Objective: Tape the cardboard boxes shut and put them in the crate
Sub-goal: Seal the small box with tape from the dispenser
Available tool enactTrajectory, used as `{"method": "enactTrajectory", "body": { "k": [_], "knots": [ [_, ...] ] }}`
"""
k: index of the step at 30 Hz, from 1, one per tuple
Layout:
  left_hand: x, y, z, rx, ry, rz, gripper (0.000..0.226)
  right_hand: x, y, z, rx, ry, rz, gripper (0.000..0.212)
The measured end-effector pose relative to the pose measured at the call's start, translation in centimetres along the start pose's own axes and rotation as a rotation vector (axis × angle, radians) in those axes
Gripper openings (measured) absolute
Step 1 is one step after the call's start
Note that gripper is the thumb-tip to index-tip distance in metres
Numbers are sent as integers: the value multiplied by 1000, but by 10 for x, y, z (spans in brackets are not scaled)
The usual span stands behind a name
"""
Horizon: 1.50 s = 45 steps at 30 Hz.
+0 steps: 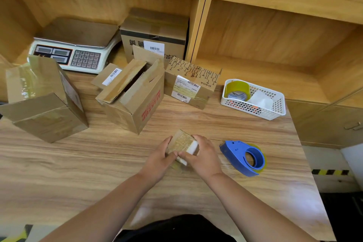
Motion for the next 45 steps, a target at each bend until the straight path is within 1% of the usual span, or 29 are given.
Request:
{"method": "enactTrajectory", "body": {
  "k": [2,4,8,13,15,17,19,20,22,25,27,29,32,34,36,40,42,43,44,45],
  "knots": [
    [2,0,0,14,14,0,49,0,-2,3,25,-43,40,36],
    [2,0,0,15,20,-13,45,1,-4,5,68,-56,104,23],
    [3,1,3,-1,27,-36,46,1,-7,8,133,-67,168,19],
    [3,-1,1,0,40,-75,44,-11,1,10,120,-139,150,22],
    [-2,-1,3,25,3,-91,45,-16,9,6,41,-201,150,19],
    [-11,3,9,79,-71,-64,47,-17,18,-1,-108,-259,114,13],
    [-21,10,12,91,-169,26,43,-13,24,-12,-237,-280,63,21],
    [-23,17,13,56,-195,50,42,-10,27,-17,-283,-293,51,28],
    [-22,28,12,-30,-177,-3,38,-7,32,-26,-351,-309,32,35],
    [-22,34,7,-123,-189,-111,28,6,36,-38,-439,-246,-1,36],
    [-24,36,4,-174,-204,-162,28,12,36,-44,-473,-194,-1,33],
    [-25,44,5,-191,-222,-138,31,11,36,-44,-449,-162,32,32],
    [-32,56,8,-225,-271,-90,34,2,31,-37,-388,-190,26,30],
    [-36,62,8,-245,-308,-84,33,-6,21,-29,-289,-219,6,24],
    [-38,63,7,-265,-327,-62,32,-11,10,-19,-172,-211,-19,29],
    [-34,63,7,-335,-297,-100,40,0,-9,-4,57,-60,-9,43],
    [-31,64,10,-352,-252,-22,33,11,-11,-1,143,24,9,46],
    [-32,66,11,-360,-241,12,31,15,-10,0,179,58,17,45],
    [-33,69,13,-369,-236,33,31,19,-8,0,226,78,46,39],
    [-34,70,15,-369,-229,45,31,23,-8,0,269,84,95,28]
  ]
}}
Point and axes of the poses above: each hand's wrist, its own z-axis towards the middle knuckle, its own x-axis out of the palm, y = z × x, the point moved 8 cm from there along z, towards the middle knuckle, and after that the axes turned 13 degrees about -y, right-handed, at the moved point
